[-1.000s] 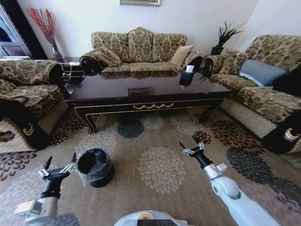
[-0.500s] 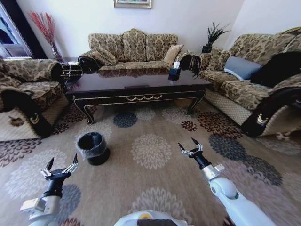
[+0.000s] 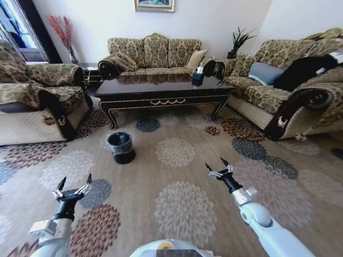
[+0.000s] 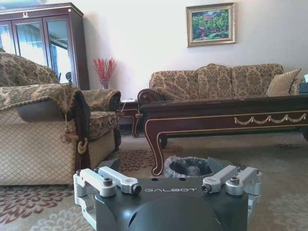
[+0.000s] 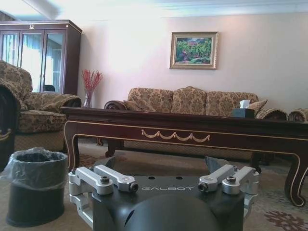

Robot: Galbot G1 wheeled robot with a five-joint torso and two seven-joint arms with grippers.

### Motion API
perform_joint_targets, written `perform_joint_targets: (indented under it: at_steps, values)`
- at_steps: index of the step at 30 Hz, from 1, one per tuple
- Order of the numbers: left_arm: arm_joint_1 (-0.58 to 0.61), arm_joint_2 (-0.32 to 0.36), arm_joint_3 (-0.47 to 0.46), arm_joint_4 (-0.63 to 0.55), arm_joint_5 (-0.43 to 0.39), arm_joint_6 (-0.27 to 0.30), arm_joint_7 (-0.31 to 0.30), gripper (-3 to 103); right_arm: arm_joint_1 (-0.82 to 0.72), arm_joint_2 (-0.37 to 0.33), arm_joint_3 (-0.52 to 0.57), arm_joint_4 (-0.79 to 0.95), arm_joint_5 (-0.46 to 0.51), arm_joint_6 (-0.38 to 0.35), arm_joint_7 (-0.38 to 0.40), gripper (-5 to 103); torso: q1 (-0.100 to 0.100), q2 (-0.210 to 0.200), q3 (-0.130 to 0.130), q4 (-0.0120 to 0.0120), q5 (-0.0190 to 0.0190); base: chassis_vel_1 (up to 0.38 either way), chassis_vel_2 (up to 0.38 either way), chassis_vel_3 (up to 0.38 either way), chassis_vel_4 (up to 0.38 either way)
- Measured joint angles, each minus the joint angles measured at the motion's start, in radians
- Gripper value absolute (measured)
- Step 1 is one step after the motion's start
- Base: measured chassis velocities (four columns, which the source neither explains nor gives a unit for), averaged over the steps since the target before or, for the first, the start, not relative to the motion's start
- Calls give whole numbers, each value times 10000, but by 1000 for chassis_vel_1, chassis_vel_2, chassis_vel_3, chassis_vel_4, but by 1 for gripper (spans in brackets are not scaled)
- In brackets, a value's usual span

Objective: Move to the front of the table and pick up the trash from the floor, then place it into the trash bin.

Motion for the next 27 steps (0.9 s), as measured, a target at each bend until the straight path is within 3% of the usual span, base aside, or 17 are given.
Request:
perform_joint_targets:
  at_steps: [10,20,27]
  values:
    - [17,20,-1,10,14,-31,-1,100,5,16,-33,-156,50,166,-11,100,0,0,2,0,10,347,-356,-339,350]
    - [-48,-13,84,52,135,-44,11,100,164,30,-203,-415,44,674,-182,100,-2,1,-1,-3,7,161,-382,-164,375]
    - [-47,-30,97,48,181,-45,13,100,165,41,-163,-464,36,701,-323,100,3,0,4,0,2,18,-46,-37,21]
